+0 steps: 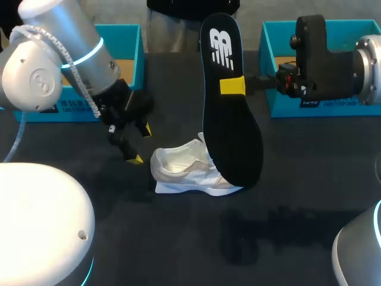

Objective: Take the shoe out of the shoebox, open the shoe tongue, remove and reinsert the insole, then place the shoe into the shoebox

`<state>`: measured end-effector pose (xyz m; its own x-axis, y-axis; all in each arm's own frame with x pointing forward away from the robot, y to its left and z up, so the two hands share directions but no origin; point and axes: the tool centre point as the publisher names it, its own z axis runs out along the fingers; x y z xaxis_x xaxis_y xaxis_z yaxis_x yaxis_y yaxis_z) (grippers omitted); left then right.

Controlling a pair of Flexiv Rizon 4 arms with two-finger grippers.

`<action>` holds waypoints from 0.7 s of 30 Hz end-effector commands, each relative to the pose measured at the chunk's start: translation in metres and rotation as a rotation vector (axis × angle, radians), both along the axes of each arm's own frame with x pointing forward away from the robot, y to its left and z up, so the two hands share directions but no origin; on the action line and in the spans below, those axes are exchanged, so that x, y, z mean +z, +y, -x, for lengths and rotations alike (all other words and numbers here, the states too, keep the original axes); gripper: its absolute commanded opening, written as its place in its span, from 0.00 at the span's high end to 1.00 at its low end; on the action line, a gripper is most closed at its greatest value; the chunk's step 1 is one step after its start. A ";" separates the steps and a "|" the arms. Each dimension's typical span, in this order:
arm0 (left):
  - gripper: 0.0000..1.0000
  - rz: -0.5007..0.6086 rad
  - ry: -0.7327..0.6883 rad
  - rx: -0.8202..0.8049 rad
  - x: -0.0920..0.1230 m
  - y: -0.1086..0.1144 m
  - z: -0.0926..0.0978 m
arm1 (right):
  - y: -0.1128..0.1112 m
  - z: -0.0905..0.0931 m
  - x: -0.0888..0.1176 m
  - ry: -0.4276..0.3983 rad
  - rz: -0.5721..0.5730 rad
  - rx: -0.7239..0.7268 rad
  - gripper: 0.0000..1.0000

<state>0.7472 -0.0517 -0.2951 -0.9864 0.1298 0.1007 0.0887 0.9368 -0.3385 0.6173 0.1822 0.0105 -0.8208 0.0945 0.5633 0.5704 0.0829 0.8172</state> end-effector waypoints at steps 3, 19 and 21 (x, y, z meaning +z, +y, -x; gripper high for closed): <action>0.00 -0.149 -0.006 0.002 0.004 -0.016 0.004 | 0.005 -0.002 0.000 0.002 0.003 0.000 1.00; 0.00 -0.295 -0.061 0.005 0.004 -0.047 0.011 | 0.005 -0.002 0.000 0.002 0.003 0.000 1.00; 0.00 -0.292 -0.067 0.006 0.005 -0.048 0.010 | 0.005 -0.002 0.000 0.002 0.003 0.000 1.00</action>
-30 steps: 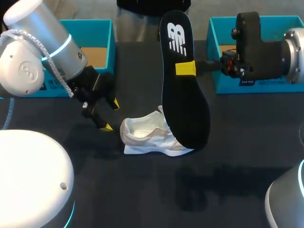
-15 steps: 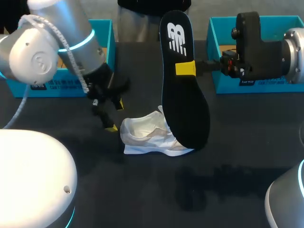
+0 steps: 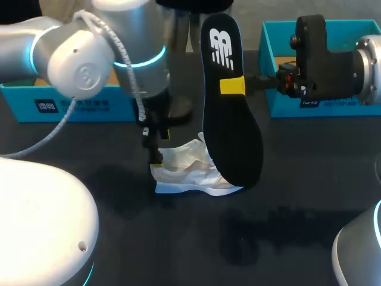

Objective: Take the shoe out of the shoebox, open the shoe tongue, remove and reinsert the insole, then place the shoe into the shoebox

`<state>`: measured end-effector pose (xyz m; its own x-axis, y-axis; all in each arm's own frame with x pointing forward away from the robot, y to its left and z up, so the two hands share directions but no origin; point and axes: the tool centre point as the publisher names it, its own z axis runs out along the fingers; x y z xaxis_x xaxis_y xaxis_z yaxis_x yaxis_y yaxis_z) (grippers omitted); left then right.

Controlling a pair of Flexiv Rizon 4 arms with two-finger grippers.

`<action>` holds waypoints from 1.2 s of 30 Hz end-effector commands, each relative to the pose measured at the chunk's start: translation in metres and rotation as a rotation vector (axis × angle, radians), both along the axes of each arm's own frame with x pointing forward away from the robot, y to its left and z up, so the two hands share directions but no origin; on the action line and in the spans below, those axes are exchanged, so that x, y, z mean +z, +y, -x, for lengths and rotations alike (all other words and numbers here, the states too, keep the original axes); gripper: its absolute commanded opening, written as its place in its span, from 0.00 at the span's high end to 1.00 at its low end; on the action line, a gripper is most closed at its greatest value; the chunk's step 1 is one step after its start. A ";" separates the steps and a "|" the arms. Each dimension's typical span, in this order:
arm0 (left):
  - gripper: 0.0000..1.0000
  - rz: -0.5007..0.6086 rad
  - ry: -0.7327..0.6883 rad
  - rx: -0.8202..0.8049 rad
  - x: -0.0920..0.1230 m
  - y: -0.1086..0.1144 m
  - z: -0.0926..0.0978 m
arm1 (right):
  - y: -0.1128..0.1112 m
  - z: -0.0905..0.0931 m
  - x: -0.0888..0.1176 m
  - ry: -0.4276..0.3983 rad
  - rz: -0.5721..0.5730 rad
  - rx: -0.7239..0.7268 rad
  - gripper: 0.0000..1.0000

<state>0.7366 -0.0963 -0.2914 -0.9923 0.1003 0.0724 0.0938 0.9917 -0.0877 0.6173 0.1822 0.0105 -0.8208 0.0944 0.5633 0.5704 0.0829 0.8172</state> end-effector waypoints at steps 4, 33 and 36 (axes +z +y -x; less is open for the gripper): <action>0.00 -0.038 -0.010 -0.004 0.001 -0.004 -0.002 | 0.005 -0.002 0.000 0.002 0.003 0.000 1.00; 0.00 -0.018 -0.025 -0.071 -0.013 -0.023 -0.048 | 0.005 -0.002 0.000 0.002 0.003 0.000 1.00; 0.00 -0.016 -0.019 -0.079 -0.018 -0.029 -0.055 | 0.005 -0.002 0.000 0.002 0.003 0.000 1.00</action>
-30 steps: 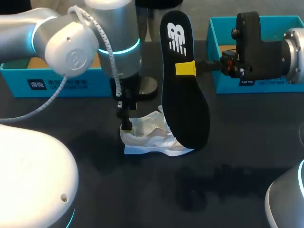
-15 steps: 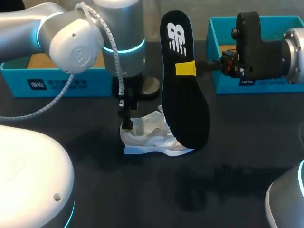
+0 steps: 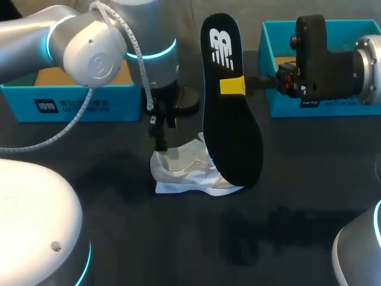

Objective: Take the shoe out of the shoebox, open the shoe tongue, remove and reinsert the insole, then place the shoe into the shoebox

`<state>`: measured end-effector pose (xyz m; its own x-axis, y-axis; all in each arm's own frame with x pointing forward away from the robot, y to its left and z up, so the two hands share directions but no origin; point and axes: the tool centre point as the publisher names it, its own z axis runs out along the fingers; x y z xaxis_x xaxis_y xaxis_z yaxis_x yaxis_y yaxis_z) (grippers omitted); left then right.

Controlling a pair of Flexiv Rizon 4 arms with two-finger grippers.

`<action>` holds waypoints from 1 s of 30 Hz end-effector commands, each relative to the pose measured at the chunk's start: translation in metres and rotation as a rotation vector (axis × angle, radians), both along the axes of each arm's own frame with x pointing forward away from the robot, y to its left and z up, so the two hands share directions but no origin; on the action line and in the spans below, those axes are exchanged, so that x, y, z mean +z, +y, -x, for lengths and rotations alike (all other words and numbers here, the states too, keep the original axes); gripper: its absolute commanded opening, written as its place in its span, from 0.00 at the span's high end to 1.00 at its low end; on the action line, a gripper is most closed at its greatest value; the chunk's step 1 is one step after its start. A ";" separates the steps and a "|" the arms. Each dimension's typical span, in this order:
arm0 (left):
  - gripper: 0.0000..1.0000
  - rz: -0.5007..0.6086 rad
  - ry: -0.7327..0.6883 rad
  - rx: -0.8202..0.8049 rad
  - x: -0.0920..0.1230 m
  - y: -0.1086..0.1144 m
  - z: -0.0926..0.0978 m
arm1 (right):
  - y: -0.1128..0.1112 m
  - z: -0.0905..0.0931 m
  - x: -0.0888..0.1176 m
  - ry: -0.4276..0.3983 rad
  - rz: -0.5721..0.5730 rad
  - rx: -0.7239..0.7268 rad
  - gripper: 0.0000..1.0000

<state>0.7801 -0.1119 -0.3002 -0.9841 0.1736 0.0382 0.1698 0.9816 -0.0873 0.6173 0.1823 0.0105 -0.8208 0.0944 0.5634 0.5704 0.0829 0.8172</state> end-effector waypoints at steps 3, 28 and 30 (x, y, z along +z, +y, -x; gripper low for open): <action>0.00 -0.014 0.025 -0.017 -0.015 -0.020 -0.017 | 0.005 -0.002 0.000 0.002 0.003 0.000 1.00; 0.00 0.017 0.095 -0.051 -0.085 -0.085 -0.021 | 0.005 -0.002 0.000 0.002 0.003 0.000 1.00; 0.00 0.016 0.103 -0.046 -0.087 -0.084 -0.021 | 0.005 -0.002 0.000 0.002 0.003 0.000 1.00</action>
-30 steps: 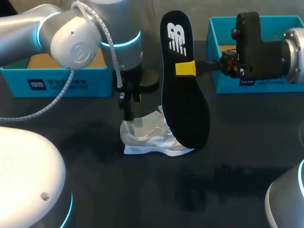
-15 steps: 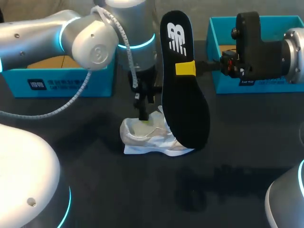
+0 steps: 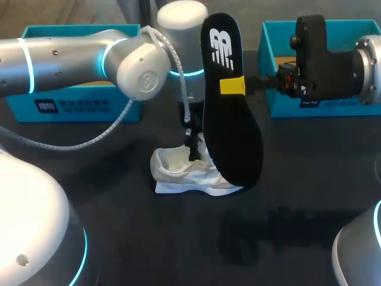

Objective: Take the shoe out of the shoebox, open the shoe tongue, remove and reinsert the insole, then place the shoe into the shoebox

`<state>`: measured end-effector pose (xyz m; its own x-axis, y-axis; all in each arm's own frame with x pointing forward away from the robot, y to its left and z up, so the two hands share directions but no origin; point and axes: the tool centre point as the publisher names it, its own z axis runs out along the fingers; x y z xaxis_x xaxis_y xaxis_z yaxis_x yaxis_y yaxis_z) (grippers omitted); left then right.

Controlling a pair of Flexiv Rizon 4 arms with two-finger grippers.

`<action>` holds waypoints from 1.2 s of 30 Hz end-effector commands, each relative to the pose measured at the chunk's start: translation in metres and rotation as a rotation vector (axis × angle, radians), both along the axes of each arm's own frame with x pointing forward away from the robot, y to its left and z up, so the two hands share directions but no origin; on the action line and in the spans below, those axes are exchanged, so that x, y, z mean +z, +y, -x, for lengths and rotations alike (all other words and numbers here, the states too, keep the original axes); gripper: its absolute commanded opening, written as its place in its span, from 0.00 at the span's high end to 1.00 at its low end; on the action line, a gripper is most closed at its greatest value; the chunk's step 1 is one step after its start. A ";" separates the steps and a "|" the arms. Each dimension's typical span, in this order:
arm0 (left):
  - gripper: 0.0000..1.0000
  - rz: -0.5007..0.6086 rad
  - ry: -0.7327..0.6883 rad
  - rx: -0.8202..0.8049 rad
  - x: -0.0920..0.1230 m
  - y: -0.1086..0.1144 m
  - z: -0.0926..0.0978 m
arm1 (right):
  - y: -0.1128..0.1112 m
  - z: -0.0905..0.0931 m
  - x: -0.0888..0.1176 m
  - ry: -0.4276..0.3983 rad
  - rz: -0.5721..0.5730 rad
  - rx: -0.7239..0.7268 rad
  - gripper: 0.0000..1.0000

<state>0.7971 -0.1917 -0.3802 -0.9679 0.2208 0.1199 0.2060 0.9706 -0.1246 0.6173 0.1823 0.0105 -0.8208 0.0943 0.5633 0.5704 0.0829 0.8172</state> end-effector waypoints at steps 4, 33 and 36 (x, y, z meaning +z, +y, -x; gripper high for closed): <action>0.00 -0.009 0.019 0.004 -0.010 0.001 -0.006 | 0.005 -0.002 0.000 0.002 0.003 0.000 1.00; 0.16 0.029 0.059 0.037 -0.016 0.027 -0.004 | 0.005 -0.002 0.000 0.002 0.003 0.000 1.00; 0.17 0.041 0.073 0.048 -0.019 0.030 -0.004 | 0.005 -0.002 0.000 0.002 0.003 0.000 1.00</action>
<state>0.8009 -0.1676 -0.3959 -0.9667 0.1786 0.1831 0.1494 0.9753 -0.1625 0.6174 0.1823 0.0105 -0.8208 0.0944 0.5633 0.5703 0.0829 0.8172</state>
